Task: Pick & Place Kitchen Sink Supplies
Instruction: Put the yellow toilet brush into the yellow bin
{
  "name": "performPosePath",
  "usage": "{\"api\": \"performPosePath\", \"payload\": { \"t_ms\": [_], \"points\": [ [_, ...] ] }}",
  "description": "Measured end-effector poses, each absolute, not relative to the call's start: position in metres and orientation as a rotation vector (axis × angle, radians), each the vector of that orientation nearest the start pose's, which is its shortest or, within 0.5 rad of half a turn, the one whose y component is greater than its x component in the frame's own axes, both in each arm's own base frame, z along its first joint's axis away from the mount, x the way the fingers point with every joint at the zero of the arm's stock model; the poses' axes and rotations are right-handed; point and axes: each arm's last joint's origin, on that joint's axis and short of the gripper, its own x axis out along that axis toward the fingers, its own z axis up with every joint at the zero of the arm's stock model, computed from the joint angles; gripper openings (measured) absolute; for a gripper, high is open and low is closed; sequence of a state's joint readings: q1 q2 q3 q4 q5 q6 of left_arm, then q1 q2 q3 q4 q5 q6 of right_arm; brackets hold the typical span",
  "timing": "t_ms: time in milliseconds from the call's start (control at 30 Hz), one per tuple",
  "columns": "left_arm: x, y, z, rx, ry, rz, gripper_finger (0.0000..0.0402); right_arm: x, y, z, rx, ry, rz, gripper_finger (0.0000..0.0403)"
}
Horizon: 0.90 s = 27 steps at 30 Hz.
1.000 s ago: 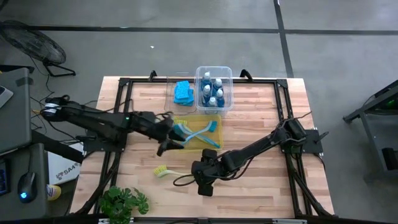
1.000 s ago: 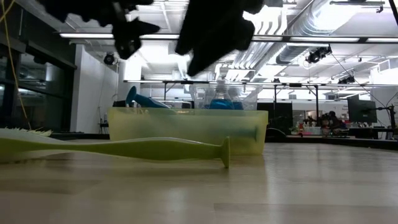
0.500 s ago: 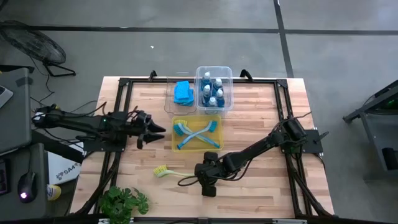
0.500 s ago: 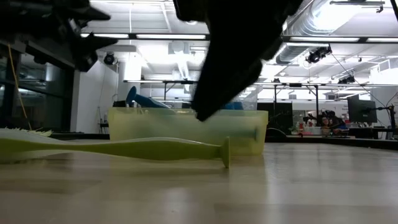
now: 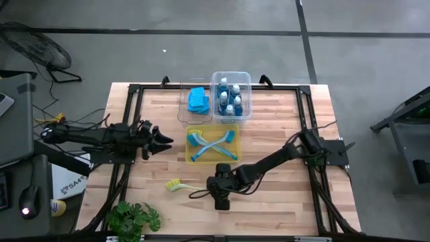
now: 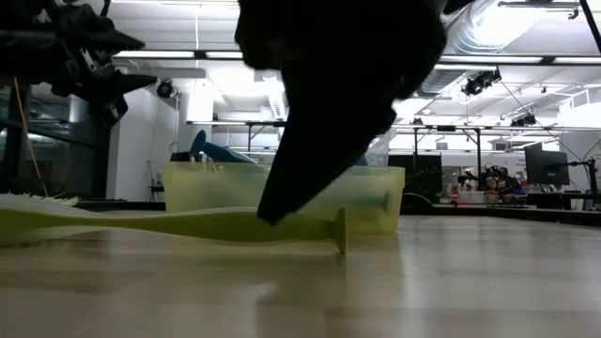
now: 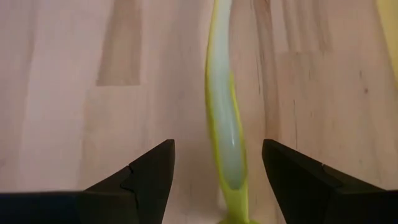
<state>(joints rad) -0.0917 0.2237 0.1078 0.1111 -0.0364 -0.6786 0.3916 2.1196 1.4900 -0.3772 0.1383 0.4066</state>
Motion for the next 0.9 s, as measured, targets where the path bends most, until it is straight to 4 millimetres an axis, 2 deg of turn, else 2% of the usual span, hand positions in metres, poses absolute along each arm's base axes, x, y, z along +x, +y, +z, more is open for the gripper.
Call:
{"api": "performPosePath", "payload": {
  "t_ms": [167,467,667,900],
  "points": [
    [0.109,-0.009,0.189,-0.697,0.057,-0.044,0.0197,0.413,0.166,0.135,0.124,1.020,0.001,0.0236],
    [0.109,-0.009,0.188,-0.698,0.075,-0.033,0.0197,0.415,0.166,0.131,0.119,1.014,-0.021,0.0227],
    [0.109,-0.009,0.187,-0.697,0.083,-0.030,0.0197,0.415,0.165,0.130,0.112,1.011,-0.041,0.0181],
    [0.109,-0.009,0.187,-0.697,0.081,-0.030,0.0197,0.415,0.165,0.130,0.152,1.007,-0.075,0.0099]
  ]
}}
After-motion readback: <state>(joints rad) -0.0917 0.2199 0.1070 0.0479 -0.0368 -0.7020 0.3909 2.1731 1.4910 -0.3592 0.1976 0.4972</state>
